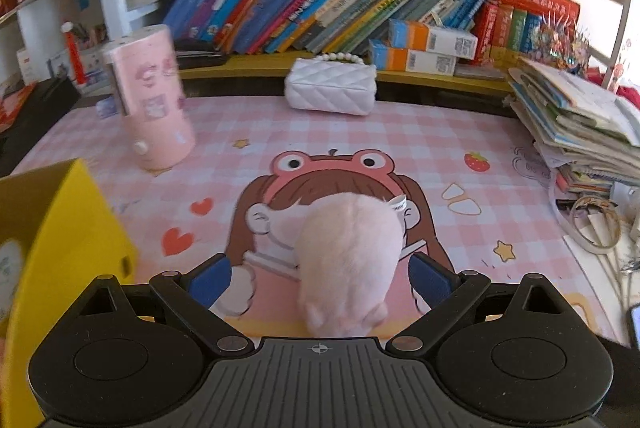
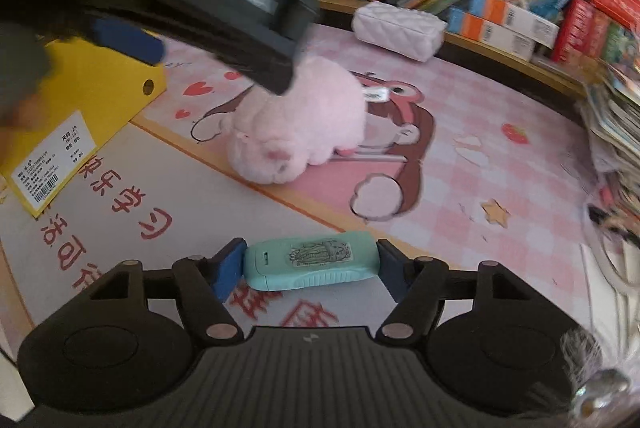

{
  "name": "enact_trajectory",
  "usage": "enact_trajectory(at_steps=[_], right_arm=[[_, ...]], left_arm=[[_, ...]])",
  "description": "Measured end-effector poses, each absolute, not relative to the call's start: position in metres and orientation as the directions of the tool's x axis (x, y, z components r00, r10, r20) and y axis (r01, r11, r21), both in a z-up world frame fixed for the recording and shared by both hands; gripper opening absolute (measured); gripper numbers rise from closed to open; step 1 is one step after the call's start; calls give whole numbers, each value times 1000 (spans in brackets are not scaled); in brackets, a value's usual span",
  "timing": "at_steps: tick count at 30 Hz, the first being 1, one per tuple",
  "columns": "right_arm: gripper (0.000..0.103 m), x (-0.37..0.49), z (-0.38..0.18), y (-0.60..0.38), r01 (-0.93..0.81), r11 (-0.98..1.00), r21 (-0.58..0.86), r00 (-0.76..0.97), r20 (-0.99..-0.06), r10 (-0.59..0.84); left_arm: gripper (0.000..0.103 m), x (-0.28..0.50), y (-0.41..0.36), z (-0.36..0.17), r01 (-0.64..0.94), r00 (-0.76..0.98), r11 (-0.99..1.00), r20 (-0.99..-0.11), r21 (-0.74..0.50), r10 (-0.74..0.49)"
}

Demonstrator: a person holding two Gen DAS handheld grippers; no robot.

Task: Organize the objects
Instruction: 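Close left tool on pink pig plush while right tool grasps green eraser, then carry pig plush in left tool while right tool carries eraser over box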

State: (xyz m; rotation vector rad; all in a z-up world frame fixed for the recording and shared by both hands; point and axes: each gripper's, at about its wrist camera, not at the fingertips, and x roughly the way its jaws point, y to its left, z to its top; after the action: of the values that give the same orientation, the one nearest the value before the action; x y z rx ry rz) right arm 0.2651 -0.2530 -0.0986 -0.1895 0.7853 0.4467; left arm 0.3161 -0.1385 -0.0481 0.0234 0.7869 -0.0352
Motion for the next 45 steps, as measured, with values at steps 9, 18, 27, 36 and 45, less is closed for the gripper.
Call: enact_trajectory(at_steps=[9, 18, 27, 36, 45], right_arm=[[68, 241, -75, -273, -410, 912, 11, 640, -709, 296], [68, 229, -66, -278, -357, 934, 14, 654, -710, 261], [68, 203, -52, -251, -337, 941, -10, 675, -699, 235], [68, 148, -41, -201, -339, 940, -24, 678, -699, 227], [68, 85, -31, -122, -419, 907, -38, 662, -696, 277]], left_arm=[[77, 355, -160, -84, 53, 662, 997, -749, 48, 1], [58, 328, -141, -69, 41, 678, 999, -733, -30, -50], [59, 238, -96, -15, 63, 746, 988, -651, -142, -141], [59, 139, -32, -5, 42, 753, 983, -640, -181, -150], [59, 62, 43, -5, -39, 754, 982, -650, -186, -93]])
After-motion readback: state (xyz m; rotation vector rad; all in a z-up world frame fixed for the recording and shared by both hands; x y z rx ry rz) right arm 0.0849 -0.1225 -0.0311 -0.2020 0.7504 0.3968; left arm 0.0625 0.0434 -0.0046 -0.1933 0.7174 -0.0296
